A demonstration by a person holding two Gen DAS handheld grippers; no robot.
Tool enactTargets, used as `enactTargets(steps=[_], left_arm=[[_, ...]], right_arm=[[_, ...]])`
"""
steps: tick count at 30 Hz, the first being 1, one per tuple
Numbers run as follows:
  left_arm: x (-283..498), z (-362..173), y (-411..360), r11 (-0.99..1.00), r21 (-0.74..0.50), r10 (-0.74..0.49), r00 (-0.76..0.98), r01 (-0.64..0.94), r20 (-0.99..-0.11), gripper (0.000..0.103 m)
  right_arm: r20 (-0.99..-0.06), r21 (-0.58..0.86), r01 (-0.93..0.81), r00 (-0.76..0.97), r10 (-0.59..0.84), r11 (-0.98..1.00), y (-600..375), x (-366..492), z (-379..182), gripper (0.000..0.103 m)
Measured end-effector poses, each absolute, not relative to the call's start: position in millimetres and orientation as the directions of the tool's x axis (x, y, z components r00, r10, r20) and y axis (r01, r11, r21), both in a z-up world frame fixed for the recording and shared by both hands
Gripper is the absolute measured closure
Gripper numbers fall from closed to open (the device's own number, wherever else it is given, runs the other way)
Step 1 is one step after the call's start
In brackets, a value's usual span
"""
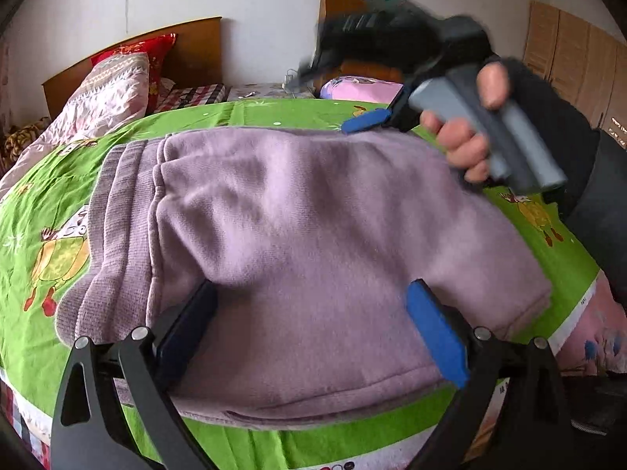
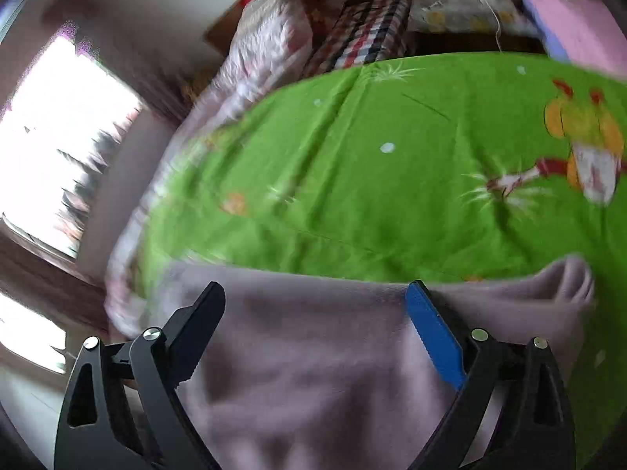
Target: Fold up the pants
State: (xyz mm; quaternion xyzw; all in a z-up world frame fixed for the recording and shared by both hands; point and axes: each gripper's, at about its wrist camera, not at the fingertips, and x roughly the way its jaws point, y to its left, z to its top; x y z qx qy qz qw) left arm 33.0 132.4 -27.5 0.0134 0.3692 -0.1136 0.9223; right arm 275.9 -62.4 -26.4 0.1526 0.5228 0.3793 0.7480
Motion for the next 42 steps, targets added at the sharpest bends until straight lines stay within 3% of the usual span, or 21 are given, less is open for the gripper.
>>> enactTargets(steps=[2,6,10,14,16,19,22,25,28,32,35,37,42], left_arm=[[33.6,-28.1,132.2,0.975,-0.056,-0.194,0.707,0.214,-0.68,0.005],[32.7,-29.5,127.7,0.978,-0.045,-0.18,0.714,0.204,-0.677,0.003],[29.5,-28.2,124.1,0.976,-0.046,-0.186,0.705,0.213,-0.685,0.003],[30.3,-28.2,127.0,0.973,-0.055,-0.2,0.698,0.224,-0.687,0.003],[30.5,-28.5,126.6,0.974,-0.053,-0.196,0.702,0.22,-0.684,0.002],[31.2,-28.7,126.6,0.975,-0.051,-0.191,0.706,0.214,-0.682,0.002],[31.5,-28.7,125.4,0.976,-0.048,-0.186,0.706,0.211,-0.683,0.002],[32.0,-27.2,122.9,0.975,-0.047,-0.188,0.697,0.216,-0.692,0.002],[32.7,-26.4,123.9,0.974,-0.053,-0.194,0.69,0.22,-0.698,0.002],[34.7,-26.3,122.0,0.976,-0.046,-0.184,0.696,0.212,-0.694,0.002],[35.1,-26.5,120.7,0.976,-0.045,-0.183,0.695,0.211,-0.695,0.002],[35.1,-26.1,119.4,0.976,-0.043,-0.182,0.693,0.213,-0.698,0.002],[34.7,-26.4,119.0,0.977,-0.043,-0.18,0.691,0.211,-0.7,0.002]], right_arm=[[-0.614,0.645,-0.493,0.122,0.78,0.584,-56.7,255.4,-7.1,0.008],[-0.616,0.642,-0.623,-0.071,0.784,0.448,-10.6,210.6,0.1,0.004],[-0.767,0.522,-0.623,-0.045,0.64,0.583,20.6,233.2,-37.5,0.006],[-0.69,0.645,-0.447,0.01,0.724,0.62,2.3,273.5,-30.0,0.006],[-0.657,0.64,-0.501,0.038,0.753,0.583,1.4,264.8,-11.1,0.004],[-0.6,0.685,-0.559,-0.07,0.797,0.467,11.3,238.0,4.7,0.004],[-0.66,0.643,-0.616,-0.146,0.737,0.454,37.5,227.4,-11.6,0.004],[-0.737,0.587,-0.572,-0.083,0.671,0.573,47.5,253.9,-40.2,0.004],[-0.627,0.7,-0.468,-0.041,0.778,0.539,26.3,269.4,-26.9,0.004],[-0.543,0.733,-0.526,-0.071,0.837,0.431,19.4,256.4,1.8,0.004],[-0.698,0.607,-0.545,-0.016,0.716,0.579,15.2,260.1,-17.3,0.004],[-0.739,0.568,-0.507,0.032,0.673,0.648,10.1,267.9,-30.7,0.004],[-0.563,0.71,-0.438,0.116,0.818,0.551,-46.3,260.3,-10.7,0.004]])
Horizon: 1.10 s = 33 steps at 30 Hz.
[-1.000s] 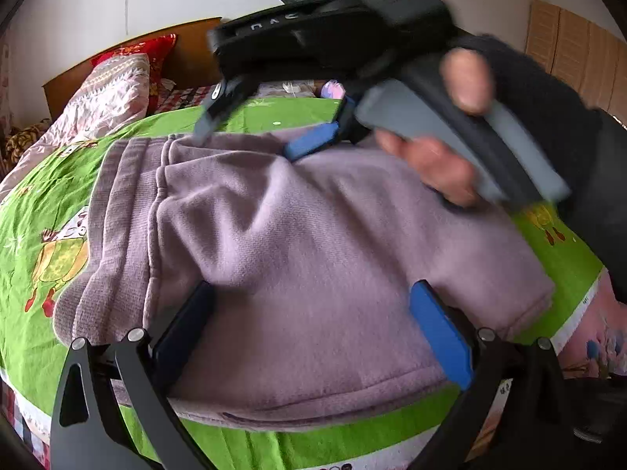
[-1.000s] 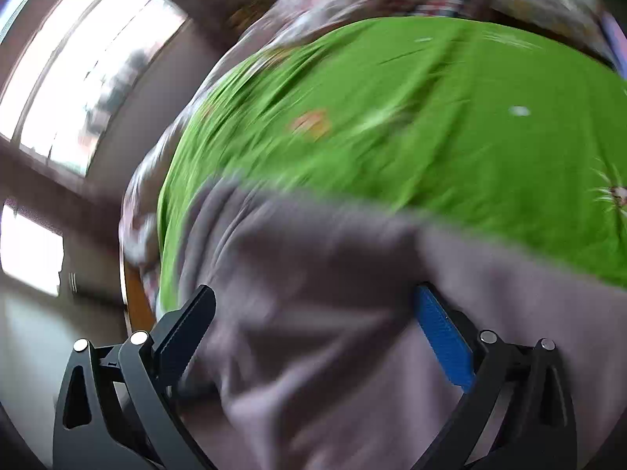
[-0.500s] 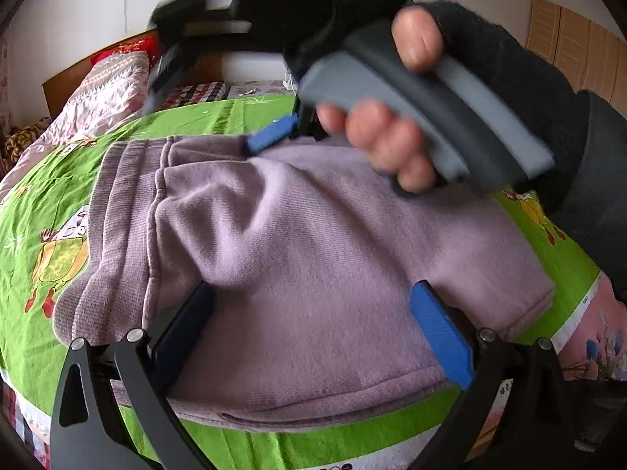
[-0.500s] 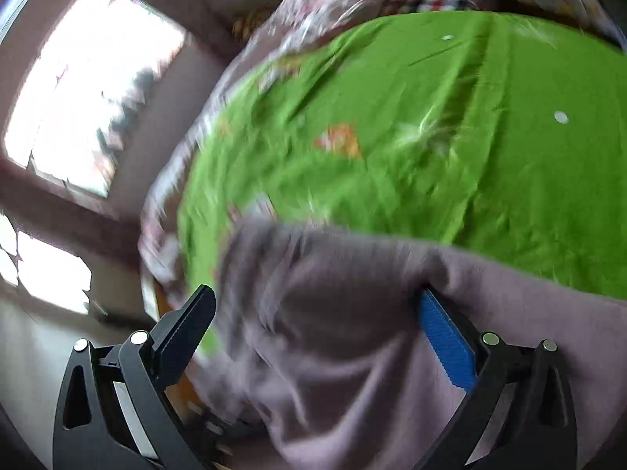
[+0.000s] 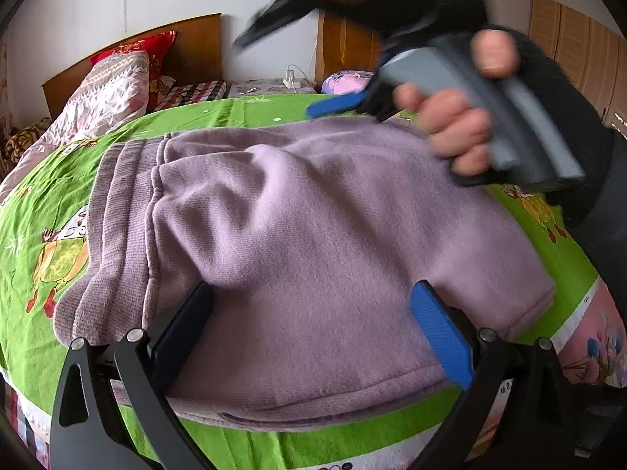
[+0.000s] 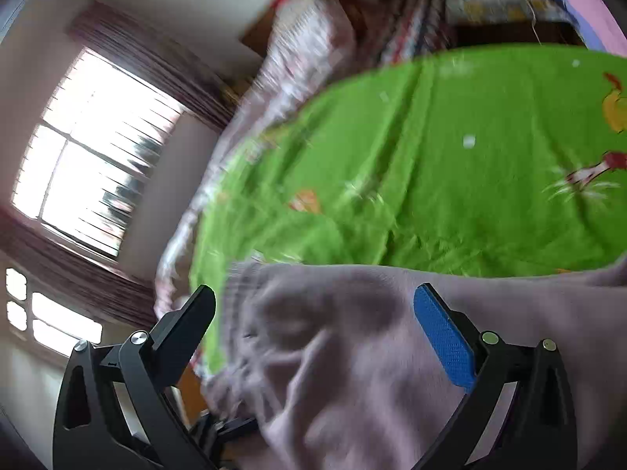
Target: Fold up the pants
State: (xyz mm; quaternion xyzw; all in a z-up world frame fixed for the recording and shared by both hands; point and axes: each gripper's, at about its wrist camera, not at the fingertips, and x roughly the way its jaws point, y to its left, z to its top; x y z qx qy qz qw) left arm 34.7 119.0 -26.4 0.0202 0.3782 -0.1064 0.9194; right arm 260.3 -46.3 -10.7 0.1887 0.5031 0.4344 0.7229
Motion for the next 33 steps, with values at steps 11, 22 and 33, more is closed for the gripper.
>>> enactTargets(steps=[11,22,33], left_arm=[[59.5,41.4,154.6,0.943,-0.265,-0.327,0.693,0.2,-0.643,0.002],[124.7,-1.5,191.3,0.904,-0.385,-0.421,0.543,0.186,-0.726,0.002],[52.4,25.7,182.2,0.904,-0.397,-0.389,0.692,0.159,-0.608,0.002]], right_arm=[[-0.586,0.424,-0.61,0.379,0.716,0.67,-125.0,200.7,9.9,0.004],[-0.739,0.254,-0.698,0.307,0.599,0.67,-153.8,158.2,-48.8,0.005],[-0.579,0.307,-0.729,0.366,0.728,0.611,-175.4,78.2,-15.8,0.004]])
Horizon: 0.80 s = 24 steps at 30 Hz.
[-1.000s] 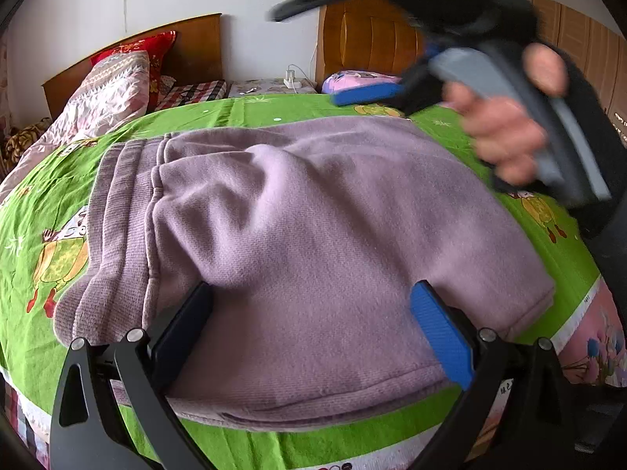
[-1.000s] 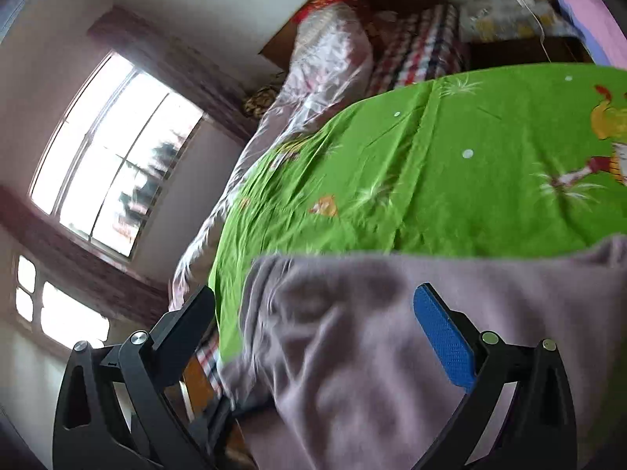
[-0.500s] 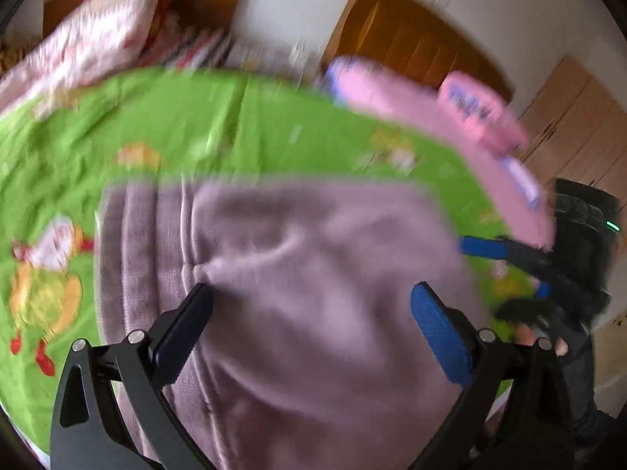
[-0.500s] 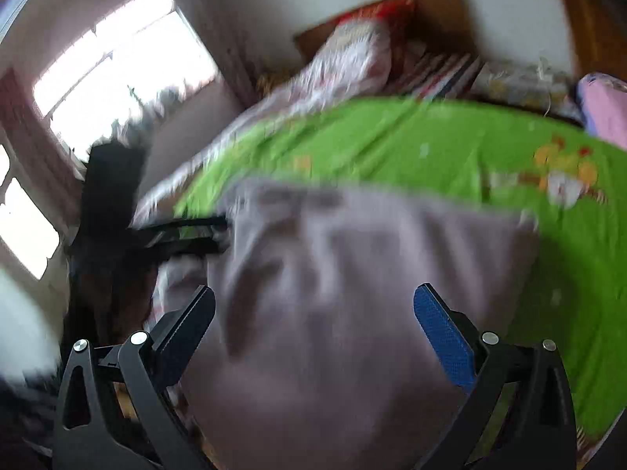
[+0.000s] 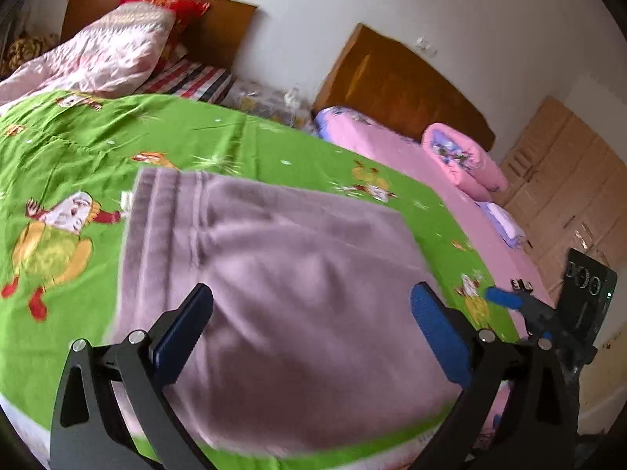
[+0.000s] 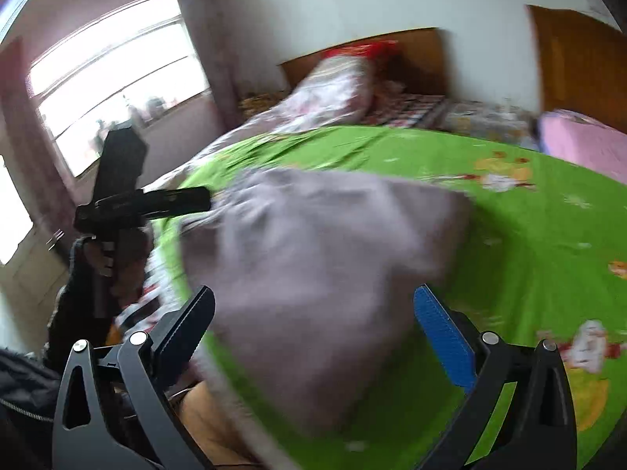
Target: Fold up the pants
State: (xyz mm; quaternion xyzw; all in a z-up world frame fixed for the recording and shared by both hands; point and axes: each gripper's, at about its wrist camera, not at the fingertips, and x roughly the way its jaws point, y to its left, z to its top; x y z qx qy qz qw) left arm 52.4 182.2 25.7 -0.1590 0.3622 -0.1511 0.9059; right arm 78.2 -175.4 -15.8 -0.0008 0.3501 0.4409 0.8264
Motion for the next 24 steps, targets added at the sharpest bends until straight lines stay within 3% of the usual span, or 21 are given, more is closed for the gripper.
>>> enactTargets(steps=[4,7,10,12,15,19,21,24], left_arm=[[33.4,5.4,162.8,0.968,-0.204,-0.249,0.663,0.147,-0.706,0.002],[18.0,8.4,154.9,0.987,-0.093,-0.155,0.676,0.127,-0.72,0.002],[-1.2,18.5,149.7,0.997,0.076,0.048,0.736,0.004,-0.675,0.002],[-25.8,35.8,151.3,0.978,0.148,0.203,0.808,-0.145,-0.554,0.002],[-71.0,66.6,152.2,0.978,0.067,0.21,0.916,-0.199,-0.342,0.002],[-108.6,89.2,141.2,0.972,-0.035,0.222,0.961,-0.231,-0.162,0.002],[-115.4,89.5,135.3,0.973,-0.12,0.179,0.975,-0.195,-0.131,0.001],[-108.7,78.7,125.6,0.97,-0.147,0.17,0.97,-0.196,-0.176,0.001]], right_arm=[[-0.677,0.306,-0.72,0.295,0.674,0.622,-150.0,67.3,-55.1,0.004],[-0.669,0.231,-0.702,0.388,0.634,0.673,-165.6,48.1,-63.3,0.004],[-0.701,0.203,-0.592,0.468,0.538,0.78,-195.5,37.6,-61.4,0.004],[-0.654,0.187,-0.551,0.548,0.522,0.813,-219.3,20.5,-48.0,0.004],[-0.529,0.176,-0.523,0.664,0.528,0.834,-245.2,-7.8,-23.8,0.004],[-0.371,0.115,-0.48,0.791,0.486,0.87,-250.8,-38.7,-1.9,0.004],[-0.342,0.088,-0.468,0.815,0.468,0.879,-244.6,-43.8,1.0,0.004],[-0.334,0.039,-0.431,0.845,0.418,0.901,-226.9,-46.2,-9.3,0.004]])
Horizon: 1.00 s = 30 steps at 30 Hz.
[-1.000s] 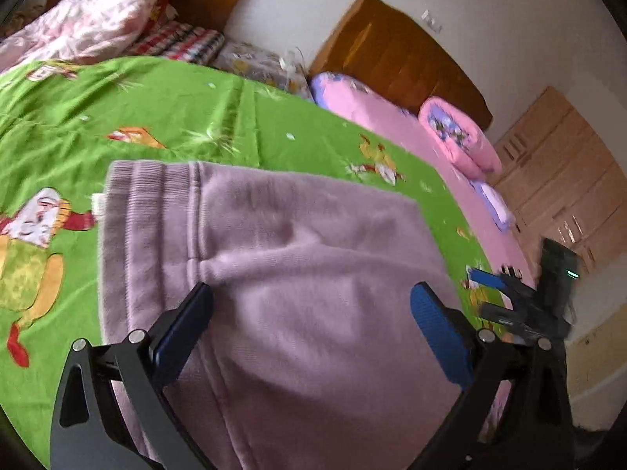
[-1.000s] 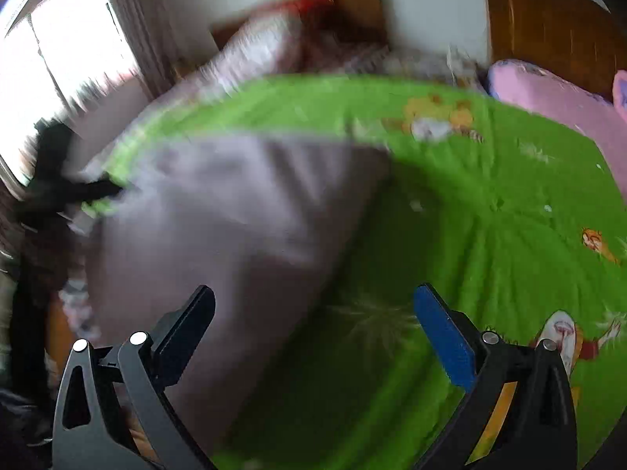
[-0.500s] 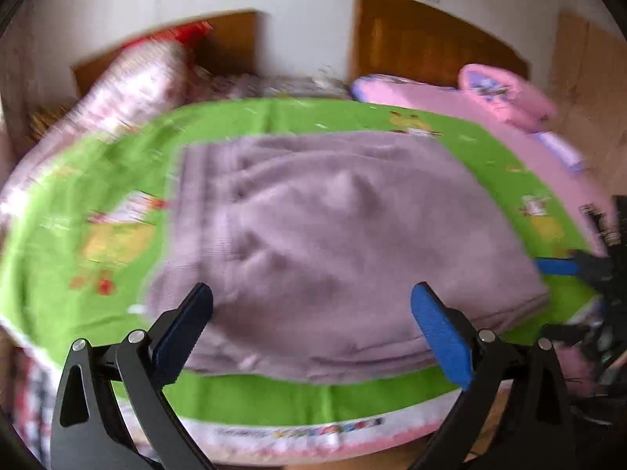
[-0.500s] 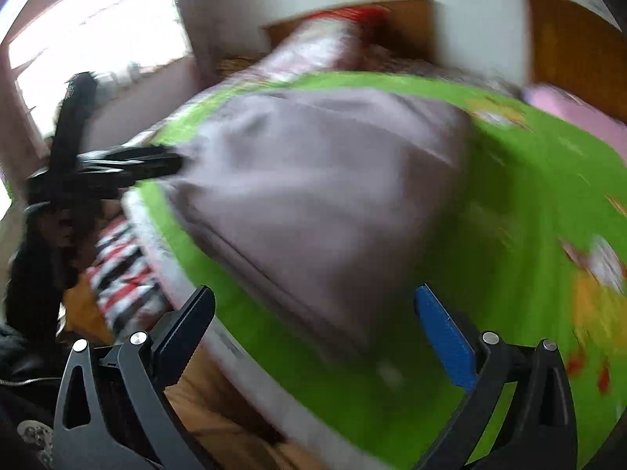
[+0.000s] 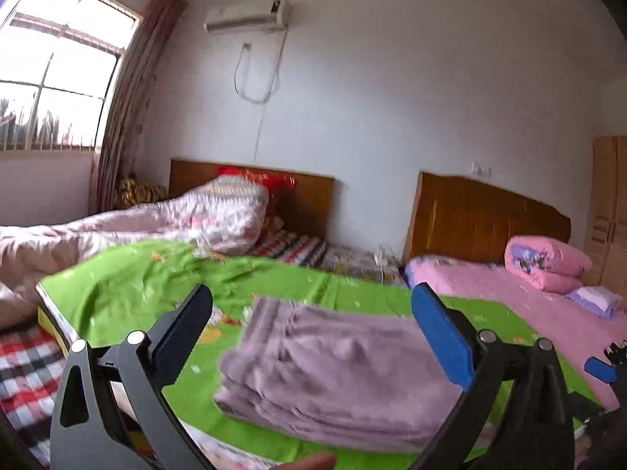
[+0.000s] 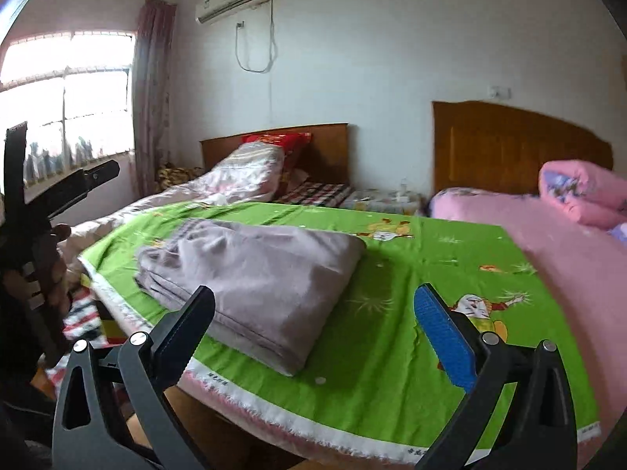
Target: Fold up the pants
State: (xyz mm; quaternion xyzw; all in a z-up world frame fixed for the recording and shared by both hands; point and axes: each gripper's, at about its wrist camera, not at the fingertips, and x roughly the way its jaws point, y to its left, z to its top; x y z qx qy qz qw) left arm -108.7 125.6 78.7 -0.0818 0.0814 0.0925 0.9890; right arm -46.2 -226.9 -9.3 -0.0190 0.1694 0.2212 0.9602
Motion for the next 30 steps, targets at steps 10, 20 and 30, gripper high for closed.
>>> enactTargets(steps=[10,20,30], left_arm=[[-82.6,7.3,81.5,0.991,-0.063,0.077,0.884,-0.12,-0.46,0.001],[-81.0,0.9,82.9,0.988,-0.051,0.107,0.875,-0.148,-0.473,0.001],[-81.8,3.9,83.7,0.985,-0.042,0.127,0.873,-0.166,-0.47,0.001]], right_arm=[[-0.448,-0.024,-0.394,0.826,0.342,0.919,-197.8,-47.7,-37.9,0.004],[-0.435,-0.035,-0.396,0.833,0.343,0.918,-196.1,-49.7,-38.7,0.004],[-0.406,-0.057,-0.425,0.837,0.368,0.904,-192.9,-57.8,-34.6,0.004]])
